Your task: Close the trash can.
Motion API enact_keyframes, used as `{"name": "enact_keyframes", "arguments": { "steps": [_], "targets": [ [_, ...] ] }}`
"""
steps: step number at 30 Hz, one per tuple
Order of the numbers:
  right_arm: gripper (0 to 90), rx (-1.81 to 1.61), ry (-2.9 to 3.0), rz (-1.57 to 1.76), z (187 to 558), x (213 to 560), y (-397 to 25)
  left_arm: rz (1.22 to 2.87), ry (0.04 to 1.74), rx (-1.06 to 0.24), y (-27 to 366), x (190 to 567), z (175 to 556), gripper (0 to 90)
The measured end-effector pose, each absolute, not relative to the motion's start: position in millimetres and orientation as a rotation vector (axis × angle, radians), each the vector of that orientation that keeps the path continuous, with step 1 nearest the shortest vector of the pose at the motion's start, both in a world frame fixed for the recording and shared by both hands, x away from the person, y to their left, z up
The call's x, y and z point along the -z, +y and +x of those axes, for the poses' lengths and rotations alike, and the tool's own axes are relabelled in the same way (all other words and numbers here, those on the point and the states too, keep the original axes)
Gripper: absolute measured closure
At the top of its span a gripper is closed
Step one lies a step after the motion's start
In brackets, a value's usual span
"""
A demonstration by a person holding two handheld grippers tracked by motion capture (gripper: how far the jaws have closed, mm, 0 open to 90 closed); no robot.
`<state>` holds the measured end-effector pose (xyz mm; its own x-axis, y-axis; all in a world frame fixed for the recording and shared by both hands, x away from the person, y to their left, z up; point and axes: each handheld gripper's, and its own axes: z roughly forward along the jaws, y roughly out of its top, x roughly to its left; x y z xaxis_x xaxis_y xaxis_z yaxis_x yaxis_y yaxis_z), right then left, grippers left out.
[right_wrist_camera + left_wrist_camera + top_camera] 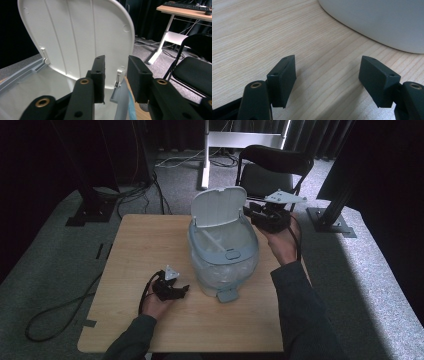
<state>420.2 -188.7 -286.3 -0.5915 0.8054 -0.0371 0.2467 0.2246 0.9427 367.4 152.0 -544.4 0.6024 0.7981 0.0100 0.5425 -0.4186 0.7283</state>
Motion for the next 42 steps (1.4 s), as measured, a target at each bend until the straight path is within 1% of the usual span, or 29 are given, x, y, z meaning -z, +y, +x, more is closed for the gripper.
{"name": "enact_keyframes", "arguments": {
  "steps": [6, 15, 27, 42],
  "targets": [
    [76.4, -1.360, 1.969, 0.961, 424, 282, -187, 2.127, 1.054, -0.468, 152, 544, 367, 30.1],
    [78.2, -1.358, 1.932, 0.962, 428, 273, -182, 2.128, 1.054, -0.468, 152, 544, 367, 30.1],
    [89.5, -1.361, 1.883, 0.969, 431, 262, -183, 2.126, 1.055, -0.467, 152, 544, 367, 30.2],
    [89.8, -1.349, 1.820, 0.996, 438, 255, -181, 2.131, 1.052, -0.468, 152, 544, 367, 30.1]
  ]
}}
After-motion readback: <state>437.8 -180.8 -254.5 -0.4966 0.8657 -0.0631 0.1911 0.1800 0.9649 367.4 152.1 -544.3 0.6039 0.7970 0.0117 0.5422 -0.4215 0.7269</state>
